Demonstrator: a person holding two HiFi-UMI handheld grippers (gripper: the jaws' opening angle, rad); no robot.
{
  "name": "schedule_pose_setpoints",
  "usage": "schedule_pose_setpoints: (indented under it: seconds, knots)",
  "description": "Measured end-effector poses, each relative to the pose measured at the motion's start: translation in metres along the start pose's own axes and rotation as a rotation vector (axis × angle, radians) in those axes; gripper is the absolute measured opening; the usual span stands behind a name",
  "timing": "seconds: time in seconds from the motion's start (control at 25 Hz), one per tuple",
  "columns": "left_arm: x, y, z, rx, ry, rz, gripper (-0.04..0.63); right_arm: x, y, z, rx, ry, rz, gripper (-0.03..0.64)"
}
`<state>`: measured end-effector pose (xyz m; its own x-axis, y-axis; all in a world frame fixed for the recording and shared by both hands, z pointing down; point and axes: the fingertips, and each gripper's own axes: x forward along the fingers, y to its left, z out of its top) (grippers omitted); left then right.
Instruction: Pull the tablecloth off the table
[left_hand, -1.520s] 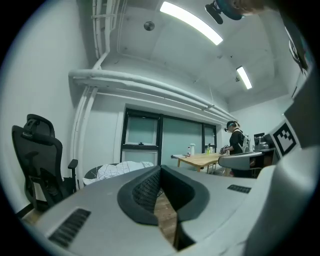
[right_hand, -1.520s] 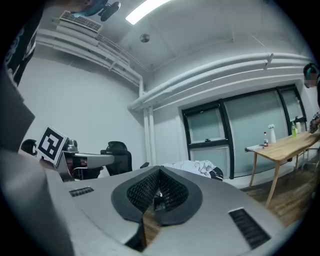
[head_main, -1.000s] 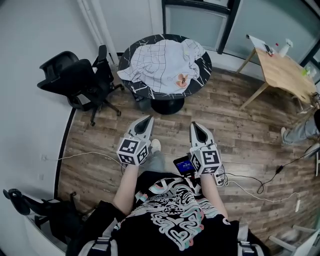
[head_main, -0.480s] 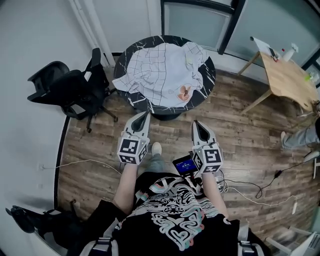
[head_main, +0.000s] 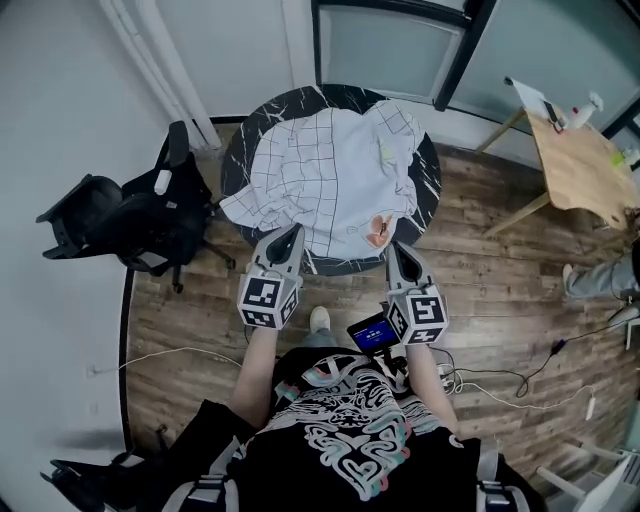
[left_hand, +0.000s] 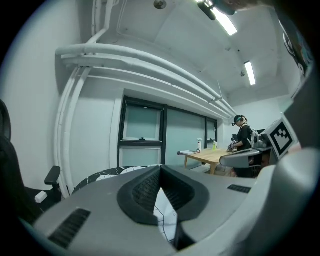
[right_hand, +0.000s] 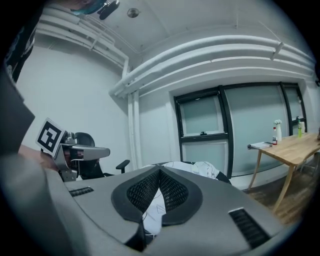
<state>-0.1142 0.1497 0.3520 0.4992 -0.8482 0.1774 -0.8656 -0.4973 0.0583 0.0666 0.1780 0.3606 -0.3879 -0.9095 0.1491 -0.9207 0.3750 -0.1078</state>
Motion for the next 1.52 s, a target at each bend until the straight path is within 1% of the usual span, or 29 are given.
schedule_pose_setpoints:
  seconds: [0.24,0.36,0.48,0.6,0.76,0.84,1.0,1.28,1.52]
  knots:
    - [0.043,0.036,0.003,0.011,0.020,-0.027,0.025,0.057,-0.003,0.007,-0.006,0.010,-0.005,0.014]
    - [0.059,0.057,0.004,-0.004,0.023,-0.027,0.026,0.080,-0.005,0.007,-0.009,0.019,-0.011,0.014]
    - [0.071,0.073,-0.001,-0.021,0.043,-0.030,0.026,0.101,-0.006,0.005,0.011,0.024,-0.020,0.014]
    - [0.081,0.087,-0.006,-0.021,0.060,-0.031,0.026,0.119,-0.004,0.004,0.001,0.032,-0.020,0.014]
    - [0.090,0.104,-0.003,-0.019,0.060,-0.034,0.026,0.133,-0.012,0.007,-0.010,0.020,-0.073,0.014]
    - [0.092,0.111,-0.002,-0.010,0.062,-0.033,0.026,0.137,-0.014,0.008,-0.005,0.021,-0.084,0.014]
    - [0.099,0.120,-0.003,0.015,0.065,-0.028,0.026,0.137,-0.020,0.016,-0.002,-0.012,-0.094,0.014]
    - [0.112,0.118,-0.002,0.032,0.056,-0.035,0.025,0.139,-0.033,0.017,-0.042,0.004,-0.118,0.014]
    - [0.124,0.111,0.002,0.056,0.050,-0.035,0.026,0.144,-0.043,0.018,-0.046,0.000,-0.118,0.014]
